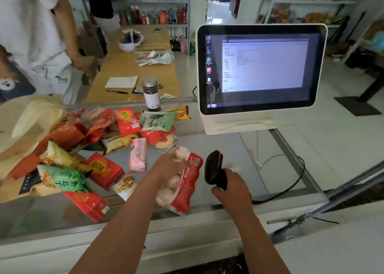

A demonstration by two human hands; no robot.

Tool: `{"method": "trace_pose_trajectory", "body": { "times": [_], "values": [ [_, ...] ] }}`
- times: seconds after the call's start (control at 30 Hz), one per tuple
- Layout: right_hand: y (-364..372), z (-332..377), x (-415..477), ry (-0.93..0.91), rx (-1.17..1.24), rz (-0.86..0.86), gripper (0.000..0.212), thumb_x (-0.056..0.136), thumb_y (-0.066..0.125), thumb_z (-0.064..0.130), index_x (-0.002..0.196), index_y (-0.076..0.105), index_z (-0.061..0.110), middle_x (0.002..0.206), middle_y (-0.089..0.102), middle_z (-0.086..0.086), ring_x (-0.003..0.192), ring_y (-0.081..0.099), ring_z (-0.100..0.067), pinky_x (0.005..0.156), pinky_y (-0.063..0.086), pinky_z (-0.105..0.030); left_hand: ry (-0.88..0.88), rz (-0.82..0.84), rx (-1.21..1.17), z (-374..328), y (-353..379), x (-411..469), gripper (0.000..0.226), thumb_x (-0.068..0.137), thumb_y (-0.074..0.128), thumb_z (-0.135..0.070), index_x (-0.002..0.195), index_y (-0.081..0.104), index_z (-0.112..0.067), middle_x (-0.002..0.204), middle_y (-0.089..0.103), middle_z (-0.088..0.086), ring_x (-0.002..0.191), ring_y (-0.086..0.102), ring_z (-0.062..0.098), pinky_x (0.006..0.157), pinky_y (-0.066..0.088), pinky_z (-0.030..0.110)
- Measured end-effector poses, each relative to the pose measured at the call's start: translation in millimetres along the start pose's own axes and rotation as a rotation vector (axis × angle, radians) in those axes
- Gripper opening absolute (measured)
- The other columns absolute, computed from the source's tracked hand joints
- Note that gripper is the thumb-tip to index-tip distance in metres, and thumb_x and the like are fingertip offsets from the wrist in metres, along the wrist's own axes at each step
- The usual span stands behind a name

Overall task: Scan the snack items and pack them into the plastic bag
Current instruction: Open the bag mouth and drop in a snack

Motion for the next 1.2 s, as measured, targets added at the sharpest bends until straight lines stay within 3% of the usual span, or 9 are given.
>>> {"method": "trace_pose_trajectory", "body": {
  "times": [0.1,0.23,0.5,0.6,0.83,1.2],
  "values": [
    [-26,2,4,-0.031,0.011,0.024,0.018,0.074,0.069,0.027,0.084,0.055,0.02,0.07,0.057,0.005,0.065,0.056,-0.012,0.056,0.041,-0.021,-0.054,0.044,-0.078,7,-3,1,0.039,0.082,0.072,-0.043,0.111,0.058,-0.02,0.085,0.072,0.003,0.064,0.07,0.012,0.055,0.05,0.022],
    [-54,17,10,-0.096,0.049,0.178,0.02,0.072,0.071,0.025,0.068,0.052,0.028,0.063,0.057,0.006,0.061,0.056,-0.006,0.059,0.042,-0.02,-0.083,0.093,-0.099,13,-4,2,0.036,0.082,0.07,-0.048,0.105,0.06,-0.023,0.091,0.073,0.006,0.07,0.072,0.018,0.062,0.056,0.03],
    [-75,43,19,-0.12,0.046,0.226,0.019,0.074,0.072,0.021,0.071,0.055,0.027,0.063,0.058,0.008,0.064,0.057,-0.005,0.058,0.037,-0.008,-0.069,0.094,-0.104,13,-6,3,0.024,0.085,0.067,-0.047,0.095,0.054,-0.029,0.086,0.07,0.0,0.062,0.069,0.01,0.052,0.05,0.021],
    [-78,44,22,-0.112,0.06,0.224,0.016,0.074,0.072,0.021,0.074,0.057,0.027,0.064,0.058,0.007,0.064,0.057,-0.005,0.058,0.04,-0.016,-0.073,0.097,-0.094,15,-7,4,0.029,0.085,0.067,-0.048,0.102,0.053,-0.029,0.086,0.07,-0.001,0.061,0.069,0.008,0.052,0.049,0.021],
    [-78,44,25,-0.102,0.077,0.216,0.015,0.073,0.072,0.019,0.076,0.058,0.025,0.066,0.06,0.005,0.064,0.058,-0.006,0.058,0.043,-0.018,-0.102,0.127,-0.097,19,-7,11,0.039,0.083,0.069,-0.047,0.112,0.056,-0.025,0.09,0.071,0.001,0.073,0.071,0.014,0.057,0.055,0.029],
    [-82,47,26,-0.123,0.09,0.226,0.02,0.076,0.071,0.017,0.081,0.056,0.029,0.068,0.06,0.007,0.07,0.059,-0.007,0.059,0.041,-0.016,-0.103,0.151,-0.078,20,-7,16,0.032,0.083,0.068,-0.049,0.104,0.055,-0.028,0.088,0.072,-0.001,0.072,0.072,0.013,0.055,0.053,0.027]
  ]
}}
Point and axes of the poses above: each hand's wrist, its own x-axis towards the middle knuckle, its own y-axis out of the palm, z = x × y, the point moved 5 cm from there along x, towards the middle knuckle
